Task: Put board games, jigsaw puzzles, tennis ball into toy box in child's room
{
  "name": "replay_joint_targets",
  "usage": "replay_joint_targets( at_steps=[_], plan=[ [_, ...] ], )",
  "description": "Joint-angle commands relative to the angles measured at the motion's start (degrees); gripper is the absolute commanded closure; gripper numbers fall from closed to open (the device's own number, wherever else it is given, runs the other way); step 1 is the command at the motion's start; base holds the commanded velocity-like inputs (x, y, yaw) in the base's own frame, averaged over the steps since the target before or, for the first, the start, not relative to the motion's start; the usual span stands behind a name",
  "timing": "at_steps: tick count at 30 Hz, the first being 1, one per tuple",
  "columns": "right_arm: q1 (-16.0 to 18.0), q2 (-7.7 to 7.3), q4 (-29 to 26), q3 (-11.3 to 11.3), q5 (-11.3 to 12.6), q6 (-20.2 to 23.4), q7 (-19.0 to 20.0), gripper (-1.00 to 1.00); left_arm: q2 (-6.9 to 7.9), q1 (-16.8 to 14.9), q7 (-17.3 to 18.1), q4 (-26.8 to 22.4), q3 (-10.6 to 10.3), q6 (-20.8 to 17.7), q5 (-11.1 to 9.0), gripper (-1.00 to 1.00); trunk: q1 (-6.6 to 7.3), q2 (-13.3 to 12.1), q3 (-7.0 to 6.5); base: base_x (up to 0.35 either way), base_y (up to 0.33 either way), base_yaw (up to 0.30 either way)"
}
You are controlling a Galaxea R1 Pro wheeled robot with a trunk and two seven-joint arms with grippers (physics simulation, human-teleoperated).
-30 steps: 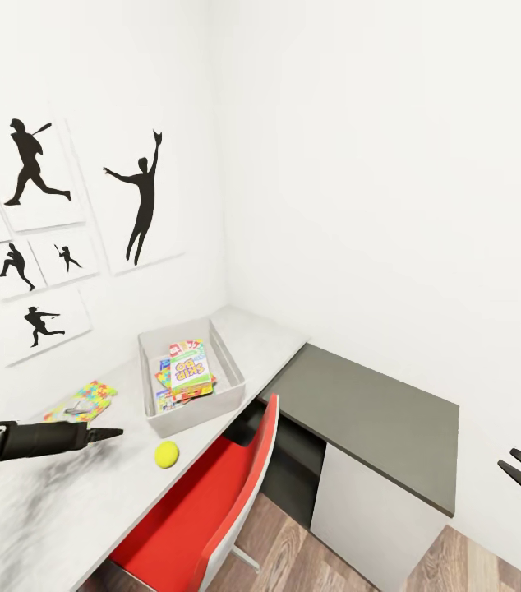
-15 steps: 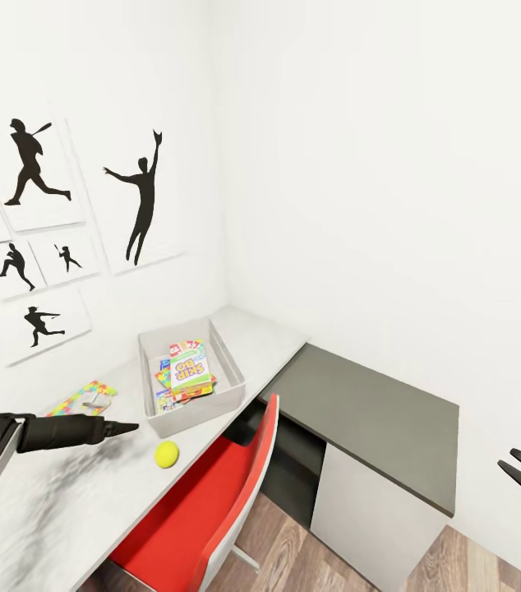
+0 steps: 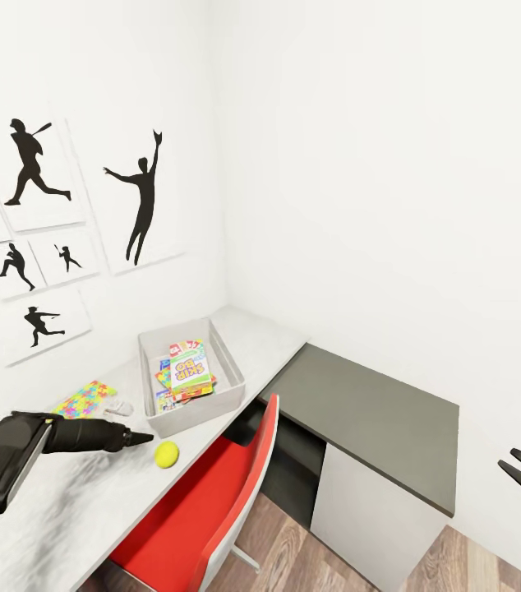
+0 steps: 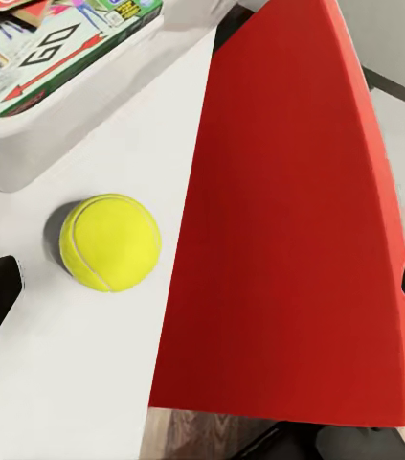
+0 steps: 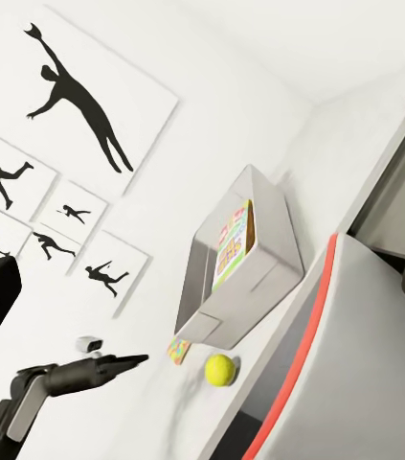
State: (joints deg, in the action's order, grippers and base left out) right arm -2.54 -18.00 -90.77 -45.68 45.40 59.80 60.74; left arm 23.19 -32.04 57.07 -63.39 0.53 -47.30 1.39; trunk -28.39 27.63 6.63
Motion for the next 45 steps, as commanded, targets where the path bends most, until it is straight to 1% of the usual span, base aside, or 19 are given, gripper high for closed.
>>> replay_joint_targets(
  at_steps=[1,7,18,26,32,40,45],
  plan=[
    [0.0,-0.02,0.0,0.0,-0.1,0.2,0.2,-1.0,-0.29,0.0,-0.7,-0.1,0.0,-0.6,0.4,-1.0,-0.03,0.1,0.1,0.0,0.0,0.0],
    [0.0,-0.02,0.0,0.0,-0.1,0.2,0.2,-1.0,-0.65,0.0,-2.5,-0.2,0.0,-1.9,0.8,-1.0,-0.03,0.1,0.1,0.0,0.0,0.0],
    [0.0,-0.02,0.0,-0.1,-0.1,0.2,0.2,-1.0,-0.76,0.0,-3.5,-0.2,0.2,-2.8,0.9,-1.0,-0.03,0.1,0.1,0.0,0.0,0.0],
    [0.0,-0.02,0.0,0.0,-0.1,0.2,0.2,-1.0,-1.03,0.0,-6.2,-0.2,0.2,-2.9,0.9,-1.0,-0.03,0.1,0.1,0.0,0.0,0.0],
    [0.0,-0.02,0.0,0.0,-0.1,0.2,0.2,-1.0,-1.89,-0.1,-7.7,-0.2,0.1,-3.0,0.9,-1.0,-0.03,0.1,0.1,0.0,0.0,0.0],
    [0.0,-0.02,0.0,0.0,-0.1,0.2,0.2,-1.0,-4.2,-0.1,-10.3,-0.2,-0.3,-3.0,0.9,-1.0,-0.03,0.1,0.1,0.0,0.0,0.0],
    [0.0,-0.02,0.0,0.0,-0.1,0.2,0.2,-1.0,-5.64,-0.1,-13.1,-0.2,-0.5,-3.0,0.9,-1.0,-0.03,0.1,0.1,0.0,0.0,0.0]
  ],
)
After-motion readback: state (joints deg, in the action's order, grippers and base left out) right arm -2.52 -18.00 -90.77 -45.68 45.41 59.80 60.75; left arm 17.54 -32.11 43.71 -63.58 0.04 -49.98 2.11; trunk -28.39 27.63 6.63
